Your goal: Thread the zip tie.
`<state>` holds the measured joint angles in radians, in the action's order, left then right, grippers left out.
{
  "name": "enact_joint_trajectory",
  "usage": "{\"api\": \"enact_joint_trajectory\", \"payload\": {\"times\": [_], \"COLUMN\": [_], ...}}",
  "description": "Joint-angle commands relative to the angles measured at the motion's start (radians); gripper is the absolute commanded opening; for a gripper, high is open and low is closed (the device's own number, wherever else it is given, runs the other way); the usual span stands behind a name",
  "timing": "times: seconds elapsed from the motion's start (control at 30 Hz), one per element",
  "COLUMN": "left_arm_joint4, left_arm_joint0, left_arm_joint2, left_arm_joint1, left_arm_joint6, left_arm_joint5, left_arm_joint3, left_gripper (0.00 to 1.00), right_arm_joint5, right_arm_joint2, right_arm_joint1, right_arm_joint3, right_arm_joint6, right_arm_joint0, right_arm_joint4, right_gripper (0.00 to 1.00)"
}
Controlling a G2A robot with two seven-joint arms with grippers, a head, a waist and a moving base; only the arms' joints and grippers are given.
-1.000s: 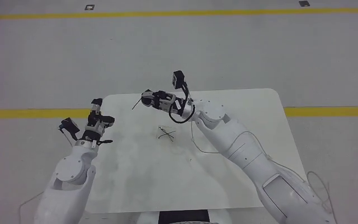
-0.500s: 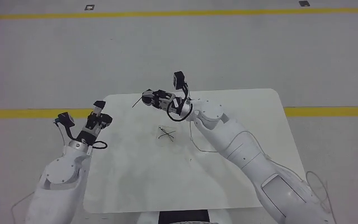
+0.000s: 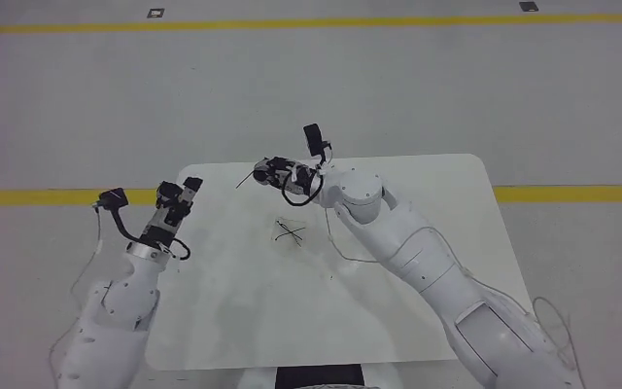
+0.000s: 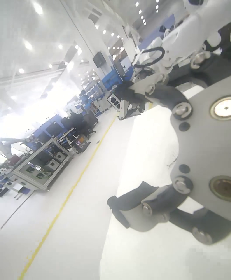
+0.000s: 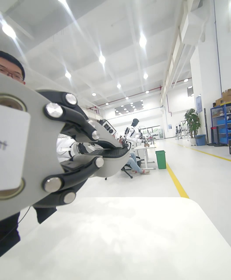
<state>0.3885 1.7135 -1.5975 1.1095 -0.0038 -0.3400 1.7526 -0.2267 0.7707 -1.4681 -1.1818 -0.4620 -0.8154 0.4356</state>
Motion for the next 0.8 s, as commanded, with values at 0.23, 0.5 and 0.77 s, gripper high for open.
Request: {"api": "enact_joint_trajectory", "payload": {"times": [0.23, 0.5, 0.77], "left_arm_joint4": [0.015, 0.435, 0.846], "left_arm_joint0": [-0.002, -0.026, -0.042], "left_arm_joint2": [0.001, 0.029, 0.076], "left_arm_joint1": [-0.001, -0.016, -0.048], "left_arm_joint6": [0.002, 0.163, 0.418], "left_arm_joint5": [0.001, 0.000, 0.000], "left_arm_joint3": [0.000, -0.009, -0.060], "left_gripper": [1.00, 1.00, 1.00], "right_arm_joint5": [0.002, -0.113, -0.113], "right_arm_joint2": [0.001, 0.005, -0.122], "right_arm_joint1": [0.000, -0.005, -0.020], "right_arm_joint3": [-0.002, 0.019, 0.182], "right_arm_joint6": [0.004, -0.013, -0.032], "right_arm_joint0": [-0.003, 0.078, 0.228], "right_arm_joint4": [-0.001, 0.027, 0.127], "right_gripper": [0.00, 0.00, 0.00]}}
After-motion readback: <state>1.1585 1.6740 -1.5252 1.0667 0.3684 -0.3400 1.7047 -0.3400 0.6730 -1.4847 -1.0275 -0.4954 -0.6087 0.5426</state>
